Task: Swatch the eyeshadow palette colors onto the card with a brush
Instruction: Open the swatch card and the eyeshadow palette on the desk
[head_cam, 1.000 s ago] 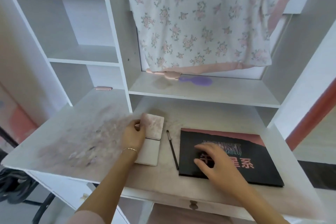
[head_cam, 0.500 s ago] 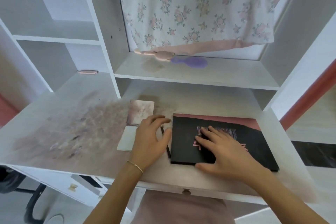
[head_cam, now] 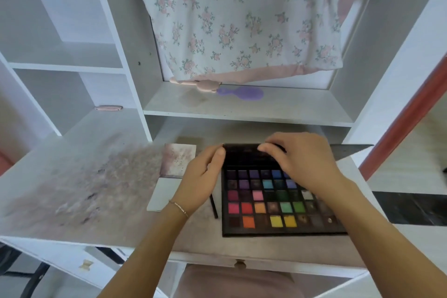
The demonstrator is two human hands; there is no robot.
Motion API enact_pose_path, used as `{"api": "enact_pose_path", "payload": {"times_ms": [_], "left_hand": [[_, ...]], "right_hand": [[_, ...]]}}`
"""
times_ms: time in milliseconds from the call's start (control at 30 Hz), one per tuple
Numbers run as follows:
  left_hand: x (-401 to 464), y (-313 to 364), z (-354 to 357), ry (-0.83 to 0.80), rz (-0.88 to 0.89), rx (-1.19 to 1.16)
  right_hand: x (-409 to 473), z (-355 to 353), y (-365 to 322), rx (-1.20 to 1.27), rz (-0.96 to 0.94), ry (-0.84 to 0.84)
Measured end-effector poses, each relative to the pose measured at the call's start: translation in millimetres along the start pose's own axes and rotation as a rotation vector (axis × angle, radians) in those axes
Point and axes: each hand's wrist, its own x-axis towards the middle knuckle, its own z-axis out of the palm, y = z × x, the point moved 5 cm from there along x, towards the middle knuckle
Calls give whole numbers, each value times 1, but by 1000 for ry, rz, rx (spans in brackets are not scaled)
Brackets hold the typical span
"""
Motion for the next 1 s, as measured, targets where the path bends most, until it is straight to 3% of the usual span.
{"api": "enact_pose_path", "payload": {"times_ms": [133,367,700,833,1000], "left_hand": [[10,-2,11,108,20,44],[6,-8,22,208,21,119],[18,-42,13,257,-236,248],[19,-43,14,153,-252,313],[-3,-23,37,-232,104,674]], "right_hand": [[4,-11,3,42,41,187],[1,3,10,97,44,136],[-28,64,14,10,59,-246],[-53,85,26,30,97,-422],[-84,92,53,-39,220,-592]]}}
